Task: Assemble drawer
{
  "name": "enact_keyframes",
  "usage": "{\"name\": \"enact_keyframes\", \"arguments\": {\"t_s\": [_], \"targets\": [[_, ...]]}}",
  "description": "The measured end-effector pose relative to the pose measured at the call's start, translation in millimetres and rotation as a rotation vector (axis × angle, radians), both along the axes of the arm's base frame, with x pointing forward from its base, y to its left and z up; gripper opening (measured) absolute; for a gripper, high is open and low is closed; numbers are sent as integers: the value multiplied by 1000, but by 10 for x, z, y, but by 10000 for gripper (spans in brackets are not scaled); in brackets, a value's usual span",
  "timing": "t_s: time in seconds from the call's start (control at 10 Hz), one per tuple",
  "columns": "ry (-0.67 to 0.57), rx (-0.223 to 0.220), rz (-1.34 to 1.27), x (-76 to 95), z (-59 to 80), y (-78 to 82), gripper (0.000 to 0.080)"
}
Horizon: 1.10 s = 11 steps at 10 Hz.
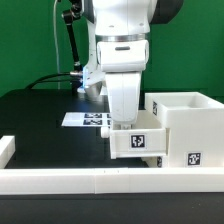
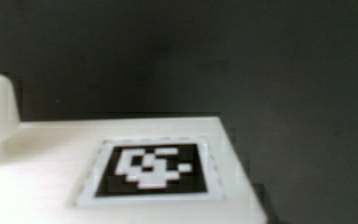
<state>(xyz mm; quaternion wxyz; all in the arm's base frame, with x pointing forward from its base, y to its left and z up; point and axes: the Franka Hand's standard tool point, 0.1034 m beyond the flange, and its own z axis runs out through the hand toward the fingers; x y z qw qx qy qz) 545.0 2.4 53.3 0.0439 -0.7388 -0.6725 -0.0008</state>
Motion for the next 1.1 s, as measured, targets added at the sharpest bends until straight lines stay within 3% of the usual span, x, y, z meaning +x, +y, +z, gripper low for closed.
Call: {"name": "enact_keyframes", "arguments": {"t_s": [0.8, 1.1], "targets": [[-17, -14, 69, 34, -7, -30, 44], [-30, -21, 186, 64, -20, -154, 44]]}}
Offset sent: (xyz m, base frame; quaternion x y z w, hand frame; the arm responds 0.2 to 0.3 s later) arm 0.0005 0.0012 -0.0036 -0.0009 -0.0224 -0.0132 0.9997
